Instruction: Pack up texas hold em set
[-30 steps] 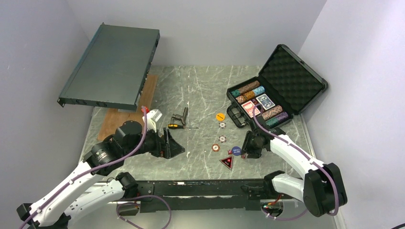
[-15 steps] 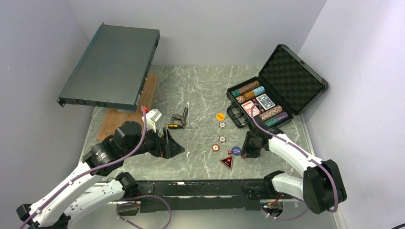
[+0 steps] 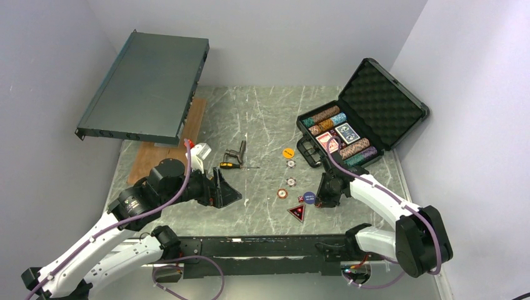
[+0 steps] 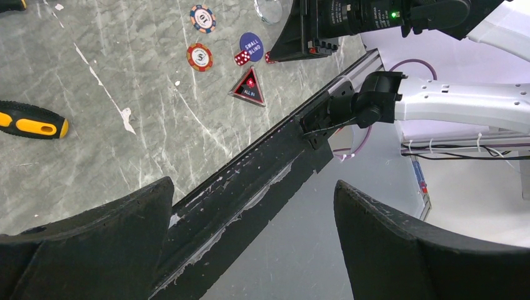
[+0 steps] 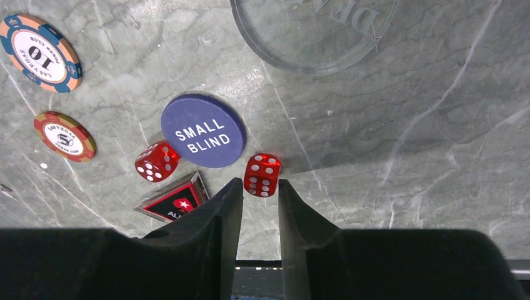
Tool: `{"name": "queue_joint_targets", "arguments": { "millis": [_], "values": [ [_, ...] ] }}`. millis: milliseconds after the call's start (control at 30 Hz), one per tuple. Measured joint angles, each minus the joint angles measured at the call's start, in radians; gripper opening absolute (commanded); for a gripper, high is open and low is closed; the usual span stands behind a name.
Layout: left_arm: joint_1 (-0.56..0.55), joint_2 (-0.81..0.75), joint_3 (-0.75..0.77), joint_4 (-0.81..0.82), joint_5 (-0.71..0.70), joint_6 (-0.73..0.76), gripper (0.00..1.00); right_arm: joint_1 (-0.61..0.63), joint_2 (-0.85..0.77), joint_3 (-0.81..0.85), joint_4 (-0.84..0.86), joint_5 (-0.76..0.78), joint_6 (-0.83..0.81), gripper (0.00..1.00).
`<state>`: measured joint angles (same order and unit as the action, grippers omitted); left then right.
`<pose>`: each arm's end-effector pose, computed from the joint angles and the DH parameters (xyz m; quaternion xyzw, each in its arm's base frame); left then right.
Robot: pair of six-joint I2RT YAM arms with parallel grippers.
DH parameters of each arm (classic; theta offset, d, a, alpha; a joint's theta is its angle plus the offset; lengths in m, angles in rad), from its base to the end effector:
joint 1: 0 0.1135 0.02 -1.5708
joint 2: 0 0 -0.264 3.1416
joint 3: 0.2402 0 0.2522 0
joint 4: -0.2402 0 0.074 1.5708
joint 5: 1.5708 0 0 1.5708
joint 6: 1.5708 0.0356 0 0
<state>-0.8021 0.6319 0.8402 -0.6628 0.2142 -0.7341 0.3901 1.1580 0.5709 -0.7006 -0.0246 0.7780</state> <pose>0.0863 -0.1001 0.3310 0.0853 0.8410 -0.4311 0.3157 0.1679 0.0700 0.1644 0.1891 0.9717 0.0879 0.1110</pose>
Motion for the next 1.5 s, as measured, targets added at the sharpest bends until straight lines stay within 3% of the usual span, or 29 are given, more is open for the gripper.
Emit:
{"name": "queue_joint_targets", "arguments": {
  "millis": [200, 433, 700, 900, 1167, 1500],
  "values": [
    [0.0, 0.0, 0.0, 0.0, 0.0, 0.0, 0.99, 0.003, 0.007, 0.0, 0.002, 0.011, 0.001, 0.22],
    [0.0, 0.0, 0.0, 0.0, 0.002, 0.0, 1.0, 0.005, 0.006, 0.002, 0.002, 0.024, 0.003, 0.0],
    [0.0, 0.006, 0.0, 0.0, 0.008, 0.001, 0.99, -0.011, -0.055, 0.062, -0.007, 0.053, 0.011, 0.0],
    [0.0, 0.071, 0.033, -0.007, 0.029, 0.025, 0.99, -0.165, -0.027, 0.29, 0.023, 0.111, 0.002, 0.0],
    [0.0, 0.08, 0.034, 0.015, 0.039, 0.034, 0.99, -0.424, 0.209, 0.494, 0.182, 0.158, 0.027, 0.0],
    [0.0, 0.145, 0.053, 0.008, 0.039, 0.044, 0.99, -0.482, 0.527, 0.546, 0.298, 0.131, 0.053, 0.0]
  ]
}}
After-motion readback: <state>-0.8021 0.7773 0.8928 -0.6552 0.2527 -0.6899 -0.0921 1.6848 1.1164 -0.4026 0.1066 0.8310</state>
